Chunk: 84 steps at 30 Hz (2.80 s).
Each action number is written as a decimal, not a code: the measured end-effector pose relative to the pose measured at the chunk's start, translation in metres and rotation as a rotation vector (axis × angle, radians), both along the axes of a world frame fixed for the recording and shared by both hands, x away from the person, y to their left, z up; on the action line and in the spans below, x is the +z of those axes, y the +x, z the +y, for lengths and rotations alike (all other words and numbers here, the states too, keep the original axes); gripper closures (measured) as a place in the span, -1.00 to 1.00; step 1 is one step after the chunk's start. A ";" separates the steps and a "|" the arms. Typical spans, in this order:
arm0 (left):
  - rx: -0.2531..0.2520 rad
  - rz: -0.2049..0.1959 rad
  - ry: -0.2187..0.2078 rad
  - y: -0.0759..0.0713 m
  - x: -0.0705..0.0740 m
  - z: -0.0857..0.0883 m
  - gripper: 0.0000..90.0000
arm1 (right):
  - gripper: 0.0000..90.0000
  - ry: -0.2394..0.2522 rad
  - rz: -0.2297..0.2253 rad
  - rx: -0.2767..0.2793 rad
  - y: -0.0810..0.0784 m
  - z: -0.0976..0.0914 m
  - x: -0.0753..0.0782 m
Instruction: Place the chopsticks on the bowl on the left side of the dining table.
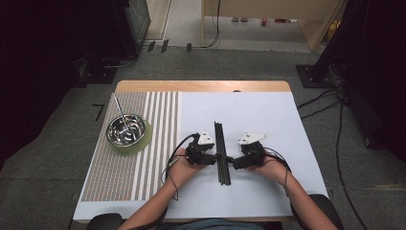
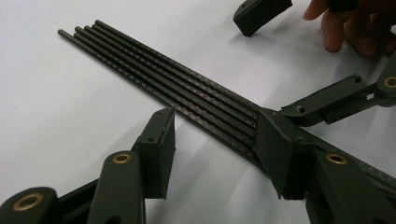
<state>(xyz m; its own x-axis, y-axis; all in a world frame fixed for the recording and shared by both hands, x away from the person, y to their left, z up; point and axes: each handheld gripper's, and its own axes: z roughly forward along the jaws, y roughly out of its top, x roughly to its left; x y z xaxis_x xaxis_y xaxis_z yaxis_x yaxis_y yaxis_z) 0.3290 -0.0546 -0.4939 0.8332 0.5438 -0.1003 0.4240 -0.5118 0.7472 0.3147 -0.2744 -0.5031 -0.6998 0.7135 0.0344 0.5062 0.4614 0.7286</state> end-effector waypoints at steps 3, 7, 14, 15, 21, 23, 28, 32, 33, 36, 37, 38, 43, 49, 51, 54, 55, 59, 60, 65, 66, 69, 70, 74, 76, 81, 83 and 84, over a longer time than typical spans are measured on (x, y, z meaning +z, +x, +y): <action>0.002 0.000 0.003 0.000 0.000 0.001 0.10 | -0.75 0.000 -0.001 0.001 0.000 0.000 0.000; 0.014 0.015 -0.018 0.001 -0.001 0.001 0.09 | -0.75 -0.001 -0.001 0.001 0.000 0.000 0.000; 0.012 0.011 -0.017 0.000 -0.001 0.000 0.09 | -0.75 0.000 -0.001 0.001 0.000 0.000 0.000; 0.010 0.013 -0.015 0.000 -0.001 0.000 0.10 | -0.75 0.000 -0.001 0.001 0.000 0.000 0.000; 0.012 0.014 -0.017 0.001 -0.001 0.001 0.10 | -0.75 -0.001 -0.001 0.001 0.000 0.000 0.000; 0.017 0.014 -0.016 0.001 -0.001 0.002 0.10 | -0.75 -0.001 -0.001 0.001 0.000 0.000 0.000; 0.005 -0.016 0.015 -0.001 -0.001 0.001 0.14 | -0.75 -0.001 -0.001 0.001 0.000 0.000 0.000; 0.007 -0.014 0.012 -0.001 -0.002 0.001 0.14 | -0.75 -0.001 -0.002 0.001 0.000 0.000 0.000; 0.009 -0.014 0.011 -0.001 -0.002 0.002 0.14 | -0.75 -0.001 -0.002 0.001 0.000 0.000 0.000; 0.014 -0.015 0.009 -0.001 -0.002 0.002 0.16 | -0.75 -0.001 -0.001 0.001 0.000 0.000 0.000; 0.015 -0.012 0.008 -0.001 -0.002 0.003 0.19 | -0.75 -0.001 -0.001 0.001 0.000 0.000 0.000; 0.018 -0.006 0.004 0.000 -0.002 0.003 0.21 | -0.75 -0.001 -0.001 0.001 0.000 0.000 0.000; 0.026 0.003 0.001 0.001 -0.001 0.005 0.35 | -0.75 -0.001 -0.001 0.001 0.000 0.000 0.000; 0.046 0.026 0.008 0.004 0.001 0.010 0.57 | -0.75 0.000 -0.001 0.000 0.000 0.000 0.000; 0.049 0.030 0.010 0.005 0.001 0.011 0.61 | -0.75 0.000 -0.001 0.000 0.000 0.000 0.000; 0.051 0.031 0.015 0.006 0.001 0.012 0.64 | -0.75 0.000 -0.001 0.000 0.000 0.000 0.000; 0.051 0.031 0.015 0.006 0.001 0.012 0.65 | -0.75 0.000 -0.001 0.000 0.000 0.000 0.000; 0.062 0.027 0.031 0.007 0.003 0.015 0.69 | -0.75 0.000 -0.001 0.000 0.000 0.000 0.000; 0.071 0.037 0.026 0.009 0.003 0.017 0.70 | -0.75 0.000 -0.001 0.000 0.000 0.000 0.000; 0.086 0.040 0.030 0.012 0.004 0.022 0.71 | -0.75 0.000 -0.001 0.000 0.000 0.000 0.000; 0.088 0.044 0.027 0.013 0.004 0.024 0.72 | -0.75 0.000 -0.001 0.000 0.000 0.000 0.000; 0.098 0.053 0.023 0.017 0.004 0.029 0.76 | -0.75 0.000 -0.001 0.000 0.000 0.000 0.000; 0.100 0.055 0.024 0.017 0.004 0.030 0.76 | -0.75 0.000 -0.001 0.000 0.000 0.000 0.000; 0.105 0.054 0.034 0.020 0.005 0.033 0.78 | -0.75 0.000 -0.001 0.000 0.000 0.000 0.000; 0.109 0.056 0.041 0.021 0.006 0.036 0.79 | -0.75 0.001 -0.001 0.000 0.000 0.000 0.000; 0.124 0.058 0.048 0.025 0.006 0.041 0.80 | -0.75 0.001 -0.001 0.000 0.000 0.000 0.000; 0.130 0.063 0.037 0.026 0.005 0.043 0.81 | -0.75 0.001 -0.001 0.000 0.000 0.000 0.000; 0.125 0.062 0.041 0.027 0.006 0.043 0.81 | -0.75 0.001 -0.001 0.000 0.000 0.000 0.000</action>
<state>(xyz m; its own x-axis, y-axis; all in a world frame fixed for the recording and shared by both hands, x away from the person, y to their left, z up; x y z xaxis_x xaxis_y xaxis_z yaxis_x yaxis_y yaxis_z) 0.3555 -0.0113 -0.4884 0.7517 0.6475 -0.1251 0.5310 -0.4818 0.6970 0.3146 -0.2744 -0.5032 -0.6998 0.7135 0.0345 0.5058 0.4608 0.7293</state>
